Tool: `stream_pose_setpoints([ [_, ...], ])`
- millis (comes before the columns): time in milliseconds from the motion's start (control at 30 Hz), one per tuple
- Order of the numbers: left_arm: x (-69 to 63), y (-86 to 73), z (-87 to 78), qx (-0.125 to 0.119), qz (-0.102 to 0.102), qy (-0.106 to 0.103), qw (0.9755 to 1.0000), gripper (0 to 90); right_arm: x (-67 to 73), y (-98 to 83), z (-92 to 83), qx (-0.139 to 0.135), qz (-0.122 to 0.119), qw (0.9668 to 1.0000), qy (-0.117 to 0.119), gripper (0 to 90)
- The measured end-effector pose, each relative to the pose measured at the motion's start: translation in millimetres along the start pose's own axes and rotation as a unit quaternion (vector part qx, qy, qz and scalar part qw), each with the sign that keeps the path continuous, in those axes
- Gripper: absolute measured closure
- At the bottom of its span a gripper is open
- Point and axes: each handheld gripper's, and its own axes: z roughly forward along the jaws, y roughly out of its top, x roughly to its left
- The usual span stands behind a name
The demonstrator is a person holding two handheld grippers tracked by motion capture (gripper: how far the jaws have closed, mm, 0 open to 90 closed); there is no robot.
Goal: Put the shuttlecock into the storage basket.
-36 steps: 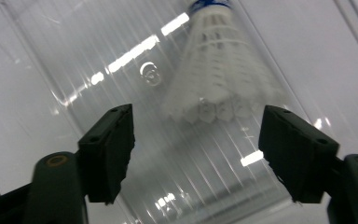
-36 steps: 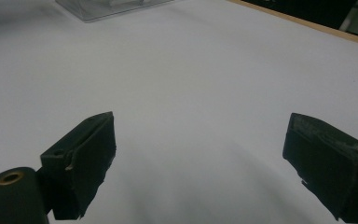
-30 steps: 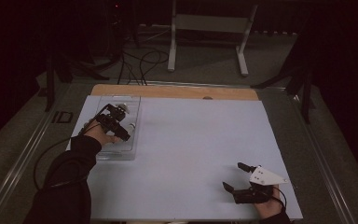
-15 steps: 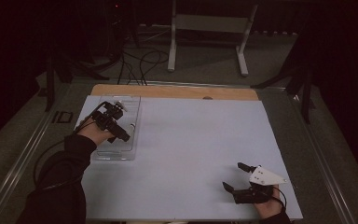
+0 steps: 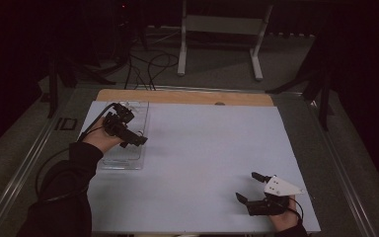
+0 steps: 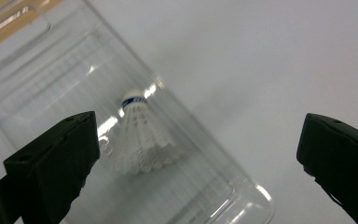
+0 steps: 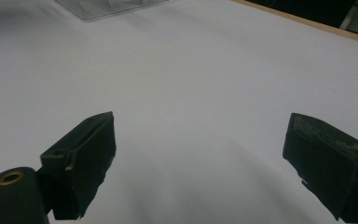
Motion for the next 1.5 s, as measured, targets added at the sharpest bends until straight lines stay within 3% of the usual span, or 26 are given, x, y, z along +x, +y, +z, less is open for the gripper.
stream_pose_setpoints([
  [67,-2.0,2.4,-1.7,-0.008,0.002,-0.014,0.9999,0.0,0.0,0.1,-0.3,0.0,0.0,1.0,0.0,9.2],
  [133,-5.2,4.5,-2.4,-0.019,0.008,-0.012,0.9997,0.0,0.1,0.0,-0.4,0.0,0.0,1.0,0.0,9.2],
  [300,-12.7,9.9,0.6,-0.038,0.008,-0.034,0.9986,0.0,-0.2,-0.1,-0.5,0.0,0.001,1.0,0.0,9.1],
  [467,-25.1,15.8,7.0,-0.046,0.029,-0.04,0.9977,0.0,-0.5,-0.4,-0.1,0.001,0.002,1.0,-0.001,9.2],
  [700,-41.4,22.7,12.8,-0.069,0.057,-0.057,0.9943,0.0,-1.0,-0.5,-0.8,-0.002,0.002,1.0,-0.002,9.2],
  [867,-50.3,24.8,16.0,-0.086,0.06,-0.072,0.9919,0.0,-1.0,-0.5,-0.9,-0.002,0.001,1.0,-0.001,9.2],
  [1167,-68.7,28.0,25.4,-0.106,0.075,-0.071,0.989,0.0,-1.1,-0.5,-0.7,-0.001,0.0,1.0,-0.001,9.2],
  [1500,-83.0,27.1,38.1,-0.126,0.082,-0.095,0.984,0.0,-1.3,-0.4,-1.2,-0.002,0.001,1.0,0.0,9.2],
])
